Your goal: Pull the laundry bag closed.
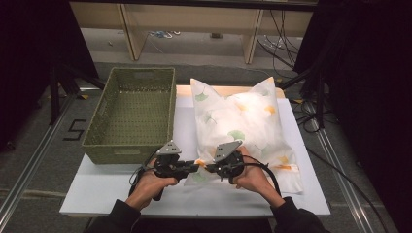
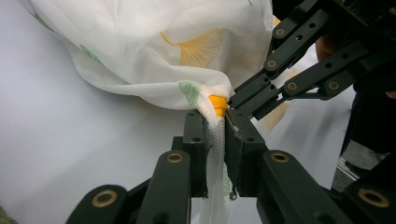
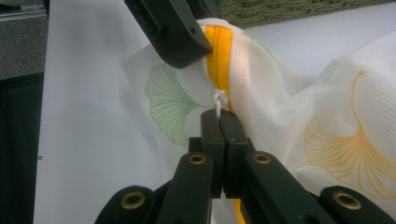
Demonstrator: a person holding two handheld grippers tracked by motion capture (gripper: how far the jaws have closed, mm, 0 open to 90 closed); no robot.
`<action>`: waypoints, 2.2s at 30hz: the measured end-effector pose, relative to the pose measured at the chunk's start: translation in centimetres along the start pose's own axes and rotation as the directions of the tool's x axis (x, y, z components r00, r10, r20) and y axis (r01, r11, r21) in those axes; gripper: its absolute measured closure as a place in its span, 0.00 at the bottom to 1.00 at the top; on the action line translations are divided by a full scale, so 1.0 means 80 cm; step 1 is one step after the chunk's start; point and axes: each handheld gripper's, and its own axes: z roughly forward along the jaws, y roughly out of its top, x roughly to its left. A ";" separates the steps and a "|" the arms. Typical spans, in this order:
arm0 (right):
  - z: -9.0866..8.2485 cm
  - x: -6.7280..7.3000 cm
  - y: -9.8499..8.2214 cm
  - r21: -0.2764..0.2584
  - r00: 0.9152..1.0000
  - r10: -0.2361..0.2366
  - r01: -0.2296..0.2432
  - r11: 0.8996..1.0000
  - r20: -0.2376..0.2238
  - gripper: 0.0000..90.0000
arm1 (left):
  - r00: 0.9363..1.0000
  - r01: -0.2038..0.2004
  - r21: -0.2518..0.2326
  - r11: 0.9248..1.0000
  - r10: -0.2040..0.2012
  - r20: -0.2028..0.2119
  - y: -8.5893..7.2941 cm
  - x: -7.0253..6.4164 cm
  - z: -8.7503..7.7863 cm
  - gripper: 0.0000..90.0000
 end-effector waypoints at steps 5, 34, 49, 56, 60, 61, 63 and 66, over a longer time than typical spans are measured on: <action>-0.001 0.001 0.001 0.002 1.000 0.009 -0.009 1.000 -0.004 1.00 | 1.000 -0.014 0.007 1.000 0.014 0.005 0.001 -0.002 0.002 0.88; -0.025 -0.033 -0.048 0.037 0.980 0.149 -0.155 0.987 0.136 1.00 | 0.991 -0.098 -0.028 0.995 0.095 -0.093 0.004 -0.015 -0.027 0.95; -0.046 -0.051 -0.082 0.044 0.961 0.200 -0.212 0.976 0.192 1.00 | 0.989 -0.103 -0.023 0.994 0.100 -0.105 0.002 -0.014 -0.029 0.95; -0.053 -0.054 -0.097 0.050 0.954 0.237 -0.250 0.967 0.184 1.00 | 0.989 -0.103 -0.018 0.995 0.100 -0.108 0.000 -0.014 -0.029 0.96; -0.057 -0.053 -0.104 0.037 0.943 0.270 -0.282 0.959 0.194 1.00 | 0.989 -0.104 -0.019 0.994 0.102 -0.108 -0.001 -0.015 -0.030 0.96; -0.058 -0.055 -0.106 0.039 0.948 0.252 -0.264 0.964 0.195 1.00 | 0.989 -0.106 -0.021 0.994 0.103 -0.108 -0.001 -0.015 -0.030 0.96; -0.062 -0.055 -0.110 0.052 0.949 0.252 -0.266 0.963 0.191 1.00 | 0.987 -0.121 -0.017 0.992 0.119 -0.108 -0.001 -0.014 -0.030 0.96; -0.066 -0.054 -0.117 0.034 0.938 0.278 -0.291 0.956 0.205 1.00 | 0.988 -0.106 -0.015 0.994 0.104 -0.112 -0.002 -0.014 -0.031 0.96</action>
